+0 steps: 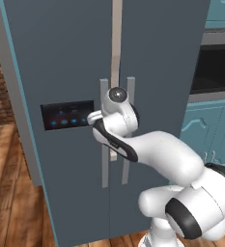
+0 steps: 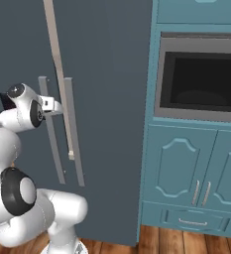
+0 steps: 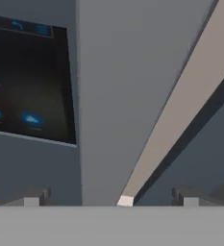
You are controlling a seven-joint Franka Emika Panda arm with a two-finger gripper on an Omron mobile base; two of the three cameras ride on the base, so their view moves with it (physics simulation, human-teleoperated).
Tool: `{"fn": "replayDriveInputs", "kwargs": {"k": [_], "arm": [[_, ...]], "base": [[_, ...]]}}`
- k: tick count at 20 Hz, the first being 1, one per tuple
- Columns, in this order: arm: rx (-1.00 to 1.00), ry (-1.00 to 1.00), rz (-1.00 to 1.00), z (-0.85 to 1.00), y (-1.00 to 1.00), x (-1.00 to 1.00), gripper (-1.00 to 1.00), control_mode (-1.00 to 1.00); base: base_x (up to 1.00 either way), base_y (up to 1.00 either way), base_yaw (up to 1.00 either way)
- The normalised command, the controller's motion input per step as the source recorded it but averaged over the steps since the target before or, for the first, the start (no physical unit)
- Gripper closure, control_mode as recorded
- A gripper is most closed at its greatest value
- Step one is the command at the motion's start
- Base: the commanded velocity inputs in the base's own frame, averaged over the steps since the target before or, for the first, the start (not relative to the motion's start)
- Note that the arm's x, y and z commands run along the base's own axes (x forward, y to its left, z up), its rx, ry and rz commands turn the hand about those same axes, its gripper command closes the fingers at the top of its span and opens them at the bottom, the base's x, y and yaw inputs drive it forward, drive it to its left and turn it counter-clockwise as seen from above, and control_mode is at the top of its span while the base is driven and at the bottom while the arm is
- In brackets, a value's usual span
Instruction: Open the freezer door, pick up the ice cube tray from the freezer, and place it on the dining counter.
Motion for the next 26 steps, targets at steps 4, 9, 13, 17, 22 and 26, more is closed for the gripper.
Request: {"fn": "replayDriveInputs", "kwargs": {"k": [4, 9, 13, 17, 22, 26], "arm": [[-0.01, -0.02, 0.0, -0.05, 0.03, 0.55, -1.0, -1.0], [-0.03, 0.0, 0.0, -0.05, 0.02, 0.44, -1.0, -1.0], [0.0, 0.0, 0.0, -0.07, 0.0, 0.28, -1.0, -1.0], [0.0, -0.02, 0.0, -0.06, 0.0, 0.11, 1.0, -1.0], [0.0, 0.0, 0.0, 0.0, 0.12, 0.01, 1.0, -1.0], [0.0, 0.01, 0.07, 0.0, 0.43, -0.13, 1.0, -1.0]], "base": [[0.0, 0.0, 0.0], [0.0, 0.0, 0.0], [0.0, 0.0, 0.0], [0.0, 0.0, 0.0], [0.0, 0.0, 0.0], [0.0, 0.0, 0.0]]}}
